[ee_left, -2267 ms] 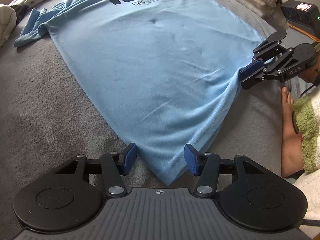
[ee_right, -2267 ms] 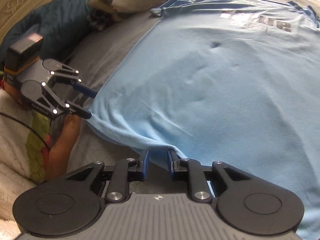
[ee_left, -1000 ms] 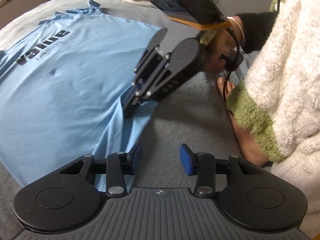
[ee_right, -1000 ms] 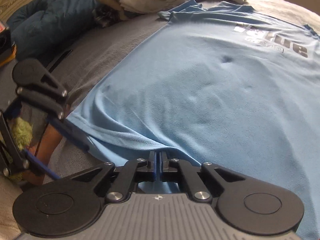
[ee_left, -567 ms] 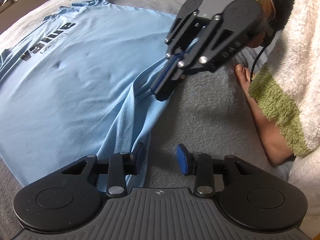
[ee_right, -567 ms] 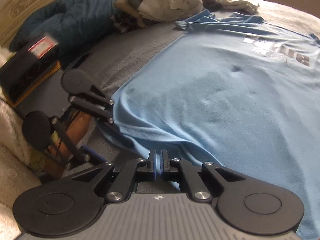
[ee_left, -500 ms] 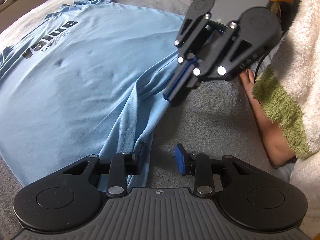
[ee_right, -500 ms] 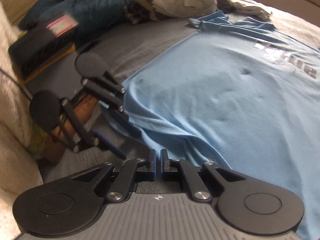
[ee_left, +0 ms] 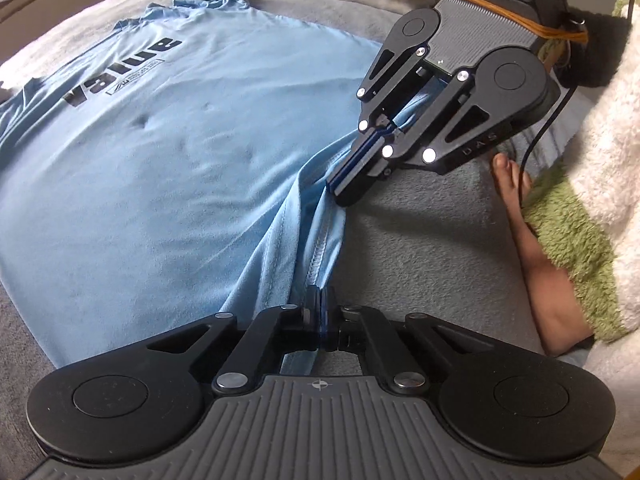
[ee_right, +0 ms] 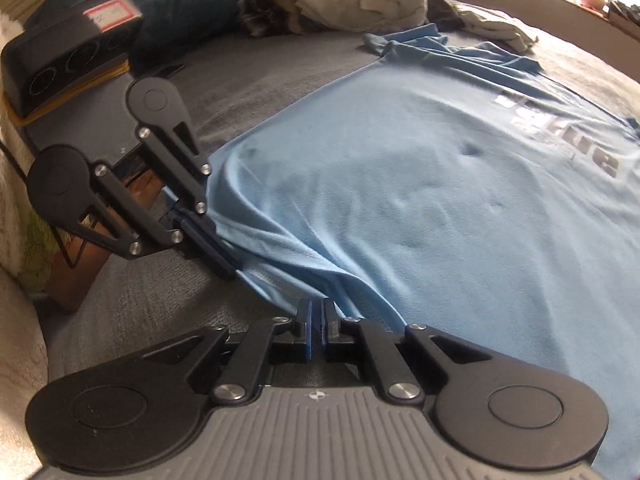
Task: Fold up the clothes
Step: 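Grasp the hem corner with the left gripper while the right gripper pinches the side edge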
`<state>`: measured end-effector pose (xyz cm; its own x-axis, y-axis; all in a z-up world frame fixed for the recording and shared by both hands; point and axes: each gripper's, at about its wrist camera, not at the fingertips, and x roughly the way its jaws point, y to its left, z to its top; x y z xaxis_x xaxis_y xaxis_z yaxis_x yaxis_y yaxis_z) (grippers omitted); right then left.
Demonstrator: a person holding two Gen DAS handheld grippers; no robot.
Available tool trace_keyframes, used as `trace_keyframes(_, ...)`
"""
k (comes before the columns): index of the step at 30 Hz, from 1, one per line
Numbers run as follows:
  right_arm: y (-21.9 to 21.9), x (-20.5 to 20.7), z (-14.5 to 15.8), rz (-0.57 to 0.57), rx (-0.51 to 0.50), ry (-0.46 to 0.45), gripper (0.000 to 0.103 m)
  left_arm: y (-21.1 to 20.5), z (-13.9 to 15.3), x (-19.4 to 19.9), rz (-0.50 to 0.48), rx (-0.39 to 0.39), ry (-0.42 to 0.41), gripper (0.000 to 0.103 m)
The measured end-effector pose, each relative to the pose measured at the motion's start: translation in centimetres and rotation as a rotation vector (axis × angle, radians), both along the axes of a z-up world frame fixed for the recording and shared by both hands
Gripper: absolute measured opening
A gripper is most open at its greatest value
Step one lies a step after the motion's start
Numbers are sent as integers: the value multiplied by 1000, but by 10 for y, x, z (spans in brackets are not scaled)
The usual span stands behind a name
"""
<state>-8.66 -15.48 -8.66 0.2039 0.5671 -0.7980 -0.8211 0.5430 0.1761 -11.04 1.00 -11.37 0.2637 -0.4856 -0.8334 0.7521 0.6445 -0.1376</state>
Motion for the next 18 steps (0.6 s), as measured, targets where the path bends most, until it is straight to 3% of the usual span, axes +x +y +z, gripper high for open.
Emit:
trace_keyframes(3,-19,8,3,-89,48,68,3,1,1,-2,-25,-8,7,0)
trace_keyframes(9,-70,4,-16,-284,189,444,5,-5,-7,-10,-116,28,-12,0)
trace_keyframes(11,-85,-7,-28,-352,189,526,12,-6,-9,-11,-133,28,-15,0)
trace_keyframes(15,-116,-20,-42,-565,207,564,11,-5,-12,-10,-145,41,-21,0)
trace_keyframes(18,-135,-18,-40,-693,268,514,12,-6,-11,-11,-159,54,-37,0)
